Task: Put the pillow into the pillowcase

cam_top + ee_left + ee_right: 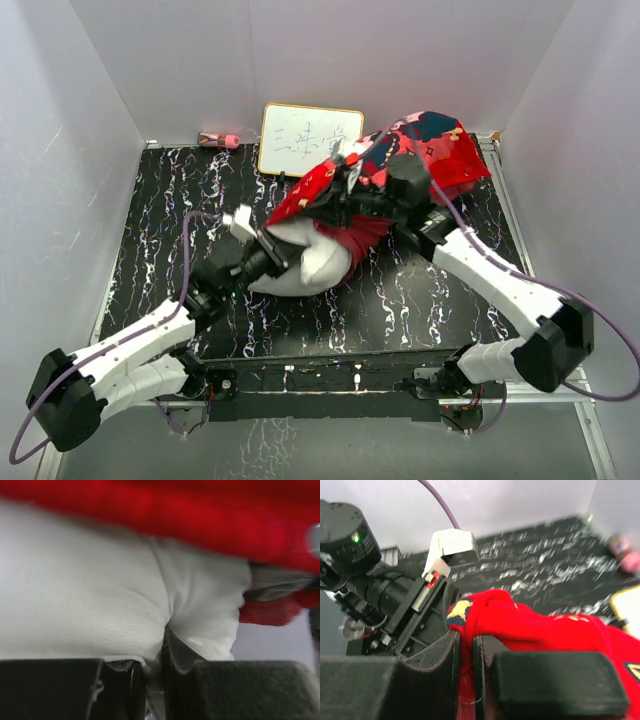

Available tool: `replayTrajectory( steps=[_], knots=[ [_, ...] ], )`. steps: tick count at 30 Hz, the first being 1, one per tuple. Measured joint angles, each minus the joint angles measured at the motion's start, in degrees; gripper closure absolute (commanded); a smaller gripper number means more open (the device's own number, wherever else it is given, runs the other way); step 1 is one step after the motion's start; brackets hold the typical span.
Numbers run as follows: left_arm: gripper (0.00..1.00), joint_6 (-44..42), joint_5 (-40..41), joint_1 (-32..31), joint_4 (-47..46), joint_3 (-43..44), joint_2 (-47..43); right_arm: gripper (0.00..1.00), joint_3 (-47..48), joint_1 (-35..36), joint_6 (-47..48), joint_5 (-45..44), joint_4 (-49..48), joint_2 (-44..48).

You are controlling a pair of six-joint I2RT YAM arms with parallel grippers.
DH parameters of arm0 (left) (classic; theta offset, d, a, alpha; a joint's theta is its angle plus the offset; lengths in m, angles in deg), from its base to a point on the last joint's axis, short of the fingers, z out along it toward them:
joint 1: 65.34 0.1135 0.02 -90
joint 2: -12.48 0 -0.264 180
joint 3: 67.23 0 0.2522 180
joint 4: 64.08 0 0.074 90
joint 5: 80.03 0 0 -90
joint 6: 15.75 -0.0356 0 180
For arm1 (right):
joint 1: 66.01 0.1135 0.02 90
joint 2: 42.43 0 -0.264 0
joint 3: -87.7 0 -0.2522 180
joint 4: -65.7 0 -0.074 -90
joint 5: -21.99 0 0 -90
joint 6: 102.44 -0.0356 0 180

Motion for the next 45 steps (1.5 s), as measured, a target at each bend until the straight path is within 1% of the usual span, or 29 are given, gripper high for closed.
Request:
replayTrajectory(
  steps=[2, 4, 6, 11, 12, 16, 20, 21, 22, 24, 25, 27, 29, 31, 32, 35, 38, 41, 42, 43, 45],
  knots=[
    [0.92, 4.37, 1.09, -0.46, -1.68, -8.11, -0.68, 0.62, -3.19, 1.36, -1.05, -0.68, -0.39, -2.08],
    [0.92, 10.01, 1.90, -0.79, -2.93, -16.26, -2.36, 0.50, -6.01, 1.97, -1.20, -0.79, -0.24, -4.79],
    [0.92, 14.49, 2.40, -1.49, -4.83, -20.63, -6.32, 0.39, -7.26, 2.27, -0.81, 0.07, 0.48, -6.40],
    [0.93, 20.72, 6.95, -1.73, -4.28, -24.74, -16.61, 0.04, -6.73, 2.03, 1.60, 5.31, 0.96, -4.24],
    [0.93, 21.66, 7.89, -1.73, -3.69, -25.33, -18.05, 0.00, -6.36, 1.73, 2.19, 6.86, 0.94, -3.26],
    [0.93, 24.48, 10.14, -1.75, -2.32, -27.65, -22.14, 0.01, -5.60, 0.66, 6.03, 10.51, 1.95, 3.45],
    [0.93, 26.51, 11.08, -1.75, -2.75, -29.59, -23.91, 0.00, -6.40, -0.11, 11.39, 8.13, 5.14, 13.57],
    [0.93, 26.82, 11.19, -1.75, -2.95, -29.83, -24.00, 0.03, -7.10, -0.20, 12.39, 7.39, 6.10, 15.89],
    [0.93, 27.06, 11.23, -1.75, -3.17, -30.01, -24.00, 0.08, -8.22, -0.35, 13.42, 6.58, 7.63, 18.53],
    [0.93, 27.32, 11.32, -1.75, -3.56, -30.01, -23.91, 0.24, -10.93, -0.57, 15.80, 5.33, 12.26, 23.19],
    [0.93, 27.34, 11.37, -1.75, -3.76, -30.01, -23.82, 0.30, -12.02, -0.72, 16.68, 4.94, 14.29, 24.72],
    [0.93, 27.36, 11.39, -1.75, -4.13, -30.01, -23.50, 0.37, -14.91, -0.90, 18.97, 4.00, 19.19, 28.09],
    [0.93, 27.36, 11.39, -1.75, -4.79, -30.01, -22.86, 0.40, -18.51, -1.03, 20.26, 2.62, 22.38, 30.51],
    [0.93, 27.36, 11.39, -1.75, -5.68, -30.01, -21.97, 0.40, -23.02, -1.09, 20.61, 0.20, 24.52, 32.22],
    [0.93, 27.36, 11.37, -1.75, -6.05, -30.01, -21.55, 0.38, -25.09, -1.11, 20.39, -1.20, 25.05, 32.41],
    [0.93, 27.30, 11.13, -1.75, -7.39, -29.88, -19.89, 0.26, -30.25, -1.11, 18.82, -5.46, 24.74, 30.95],
    [0.93, 26.93, 10.78, -1.75, -8.00, -29.46, -18.93, 0.25, -32.74, -0.39, 17.42, -8.94, 22.71, 26.51],
    [0.93, 26.45, 10.58, -1.75, -8.26, -28.96, -18.03, 0.25, -33.18, 2.80, 17.33, -12.92, 19.69, 21.86],
    [0.93, 26.29, 10.58, -1.73, -8.37, -28.81, -17.73, 0.31, -33.18, 4.24, 17.35, -13.94, 18.38, 20.57],
    [0.93, 26.12, 10.58, -1.73, -8.59, -28.63, -17.20, 0.45, -33.18, 5.64, 17.33, -15.04, 17.16, 19.26],
    [0.93, 25.57, 10.60, -1.64, -8.90, -28.26, -16.20, 0.75, -33.16, 7.56, 17.18, -16.87, 15.15, 16.94]
  ],
)
